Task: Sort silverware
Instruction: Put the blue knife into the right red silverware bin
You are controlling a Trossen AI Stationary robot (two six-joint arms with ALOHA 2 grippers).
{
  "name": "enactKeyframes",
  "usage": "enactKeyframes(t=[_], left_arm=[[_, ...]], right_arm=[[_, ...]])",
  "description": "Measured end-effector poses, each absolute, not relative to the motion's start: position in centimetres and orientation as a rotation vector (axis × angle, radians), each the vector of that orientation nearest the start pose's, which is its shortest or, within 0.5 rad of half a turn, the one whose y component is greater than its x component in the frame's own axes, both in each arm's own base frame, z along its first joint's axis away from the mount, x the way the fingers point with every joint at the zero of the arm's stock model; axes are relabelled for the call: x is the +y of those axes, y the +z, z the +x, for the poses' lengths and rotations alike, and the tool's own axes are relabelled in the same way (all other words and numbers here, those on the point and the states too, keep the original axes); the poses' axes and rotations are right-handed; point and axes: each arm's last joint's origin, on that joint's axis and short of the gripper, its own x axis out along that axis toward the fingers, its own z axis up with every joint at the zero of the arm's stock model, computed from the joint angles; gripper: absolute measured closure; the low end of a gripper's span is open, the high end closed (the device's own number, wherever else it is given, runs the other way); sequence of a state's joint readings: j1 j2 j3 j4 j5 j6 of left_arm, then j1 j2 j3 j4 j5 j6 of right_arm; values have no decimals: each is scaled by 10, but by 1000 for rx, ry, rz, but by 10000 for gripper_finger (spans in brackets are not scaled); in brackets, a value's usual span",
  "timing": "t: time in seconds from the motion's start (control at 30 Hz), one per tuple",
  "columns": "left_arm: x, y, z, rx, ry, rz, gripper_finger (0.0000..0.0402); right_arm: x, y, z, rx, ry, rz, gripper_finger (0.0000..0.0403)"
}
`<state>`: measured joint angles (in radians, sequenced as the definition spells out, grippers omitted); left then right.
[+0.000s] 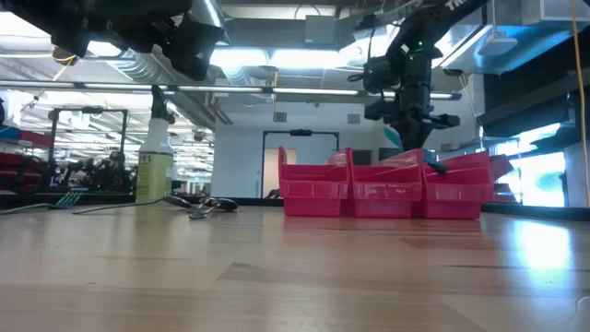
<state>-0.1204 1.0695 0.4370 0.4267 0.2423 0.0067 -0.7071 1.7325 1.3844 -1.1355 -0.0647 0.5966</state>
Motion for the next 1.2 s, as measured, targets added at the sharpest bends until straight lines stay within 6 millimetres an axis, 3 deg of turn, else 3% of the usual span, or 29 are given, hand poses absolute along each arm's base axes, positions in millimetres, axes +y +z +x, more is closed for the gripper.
enactKeyframes(t=[0.5, 1.2], left_arm=[[-36, 216, 217, 241, -361, -21, 200], [-35, 215, 217, 243, -329, -8, 200]], right_arm=[[-197, 203, 244, 1215, -991, 1092, 403], [-197, 198, 247, 1175, -1001, 1090, 403]])
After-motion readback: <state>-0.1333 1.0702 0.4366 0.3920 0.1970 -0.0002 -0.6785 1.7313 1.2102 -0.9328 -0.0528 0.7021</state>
